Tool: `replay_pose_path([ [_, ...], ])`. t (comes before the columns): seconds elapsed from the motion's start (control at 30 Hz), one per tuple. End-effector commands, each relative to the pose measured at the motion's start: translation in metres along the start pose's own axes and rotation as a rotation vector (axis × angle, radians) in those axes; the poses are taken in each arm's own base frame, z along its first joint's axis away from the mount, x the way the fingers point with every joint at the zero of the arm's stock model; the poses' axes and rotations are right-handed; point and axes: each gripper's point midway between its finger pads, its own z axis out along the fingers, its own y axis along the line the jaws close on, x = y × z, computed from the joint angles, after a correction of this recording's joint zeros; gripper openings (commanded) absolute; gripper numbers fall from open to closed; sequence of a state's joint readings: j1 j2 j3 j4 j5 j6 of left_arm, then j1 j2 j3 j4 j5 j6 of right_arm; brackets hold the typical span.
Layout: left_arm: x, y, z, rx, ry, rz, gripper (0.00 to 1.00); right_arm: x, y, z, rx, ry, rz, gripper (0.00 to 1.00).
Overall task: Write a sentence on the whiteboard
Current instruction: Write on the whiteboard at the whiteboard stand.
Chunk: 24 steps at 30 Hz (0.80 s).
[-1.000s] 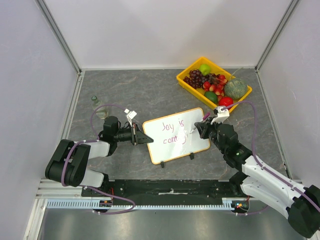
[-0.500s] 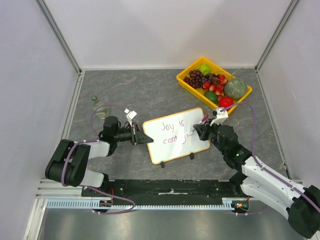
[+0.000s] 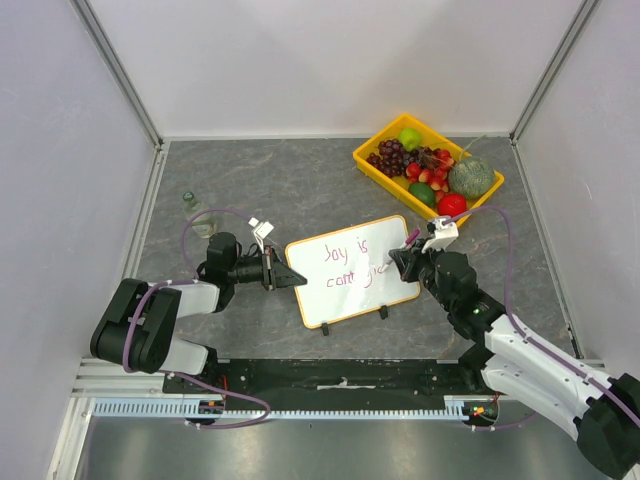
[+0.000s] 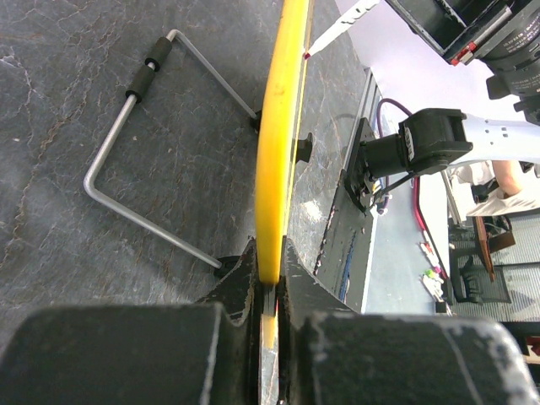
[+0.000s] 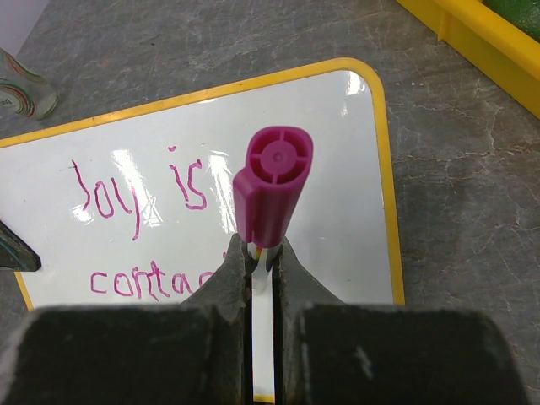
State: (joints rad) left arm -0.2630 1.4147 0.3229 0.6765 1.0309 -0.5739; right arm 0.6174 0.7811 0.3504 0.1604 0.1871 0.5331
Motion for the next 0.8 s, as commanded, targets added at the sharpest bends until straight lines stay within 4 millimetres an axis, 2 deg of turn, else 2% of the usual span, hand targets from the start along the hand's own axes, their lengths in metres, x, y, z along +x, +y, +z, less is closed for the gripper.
replay_pose_path([
  [0.0,-0.002,0.012,0.002,-0.049,-0.011,-0.012,0.02,-0.008,-0.010,0.003,0.064,-0.016,-0.022,0.00],
  [0.3,-0.002,0.012,0.002,-0.048,-0.012,-0.011,0.02,-0.029,-0.006,0.005,0.073,-0.064,-0.021,0.00],
  [0.77,-0.003,0.011,0.002,-0.046,-0.012,-0.011,0.02,-0.036,0.016,0.001,-0.040,-0.085,0.035,0.00],
])
